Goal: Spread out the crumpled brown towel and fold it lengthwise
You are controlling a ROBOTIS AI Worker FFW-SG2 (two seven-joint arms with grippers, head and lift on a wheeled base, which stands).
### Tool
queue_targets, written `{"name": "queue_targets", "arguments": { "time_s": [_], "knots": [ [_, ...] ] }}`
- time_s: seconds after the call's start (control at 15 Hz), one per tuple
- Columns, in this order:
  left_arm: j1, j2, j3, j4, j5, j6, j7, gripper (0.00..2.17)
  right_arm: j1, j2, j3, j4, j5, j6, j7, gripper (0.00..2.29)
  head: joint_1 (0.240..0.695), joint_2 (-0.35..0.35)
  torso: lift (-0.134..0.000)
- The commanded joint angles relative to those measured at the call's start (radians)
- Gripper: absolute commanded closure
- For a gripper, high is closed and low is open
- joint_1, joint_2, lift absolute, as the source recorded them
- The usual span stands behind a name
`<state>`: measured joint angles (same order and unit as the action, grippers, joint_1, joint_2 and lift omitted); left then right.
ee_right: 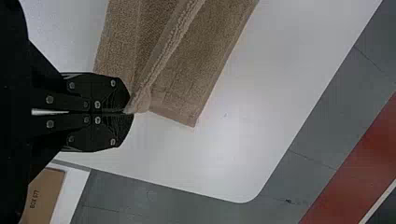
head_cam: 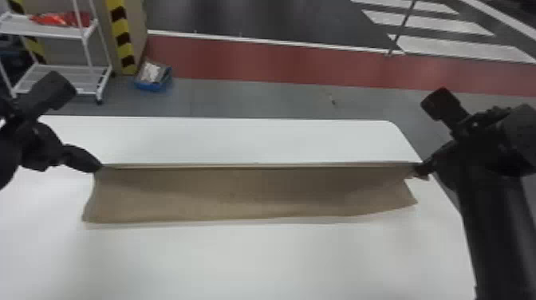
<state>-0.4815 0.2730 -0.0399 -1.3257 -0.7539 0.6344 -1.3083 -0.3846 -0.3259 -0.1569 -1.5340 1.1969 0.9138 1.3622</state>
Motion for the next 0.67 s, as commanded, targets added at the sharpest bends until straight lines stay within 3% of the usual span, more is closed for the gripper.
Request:
{"name": "queue_targets", "arguments": {
  "time_s": [0.0,0.53,0.6],
  "knots": [
    [0.000,0.000,0.000,0.008,-0.007,0.000,0.006,1.98,-0.016,0.001,0.000,0.014,-0.005,-0.019,0.005,1.36,0.695,-0.190,-0.125],
    [-0.009,-0.005,-0.011,0.040,-0.010,-0.006,0.032,1.98,-0.065,0.007,0.062,0.095,0.043,-0.065,0.005,1.36,0.695,-0.174,-0.125],
    [-0.008,-0.005,-0.011,0.040,-0.010,-0.003,0.032,1.98,-0.066,0.008,0.066,0.100,0.050,-0.065,0.005,1.27,0.695,-0.172,-0.125]
  ]
}}
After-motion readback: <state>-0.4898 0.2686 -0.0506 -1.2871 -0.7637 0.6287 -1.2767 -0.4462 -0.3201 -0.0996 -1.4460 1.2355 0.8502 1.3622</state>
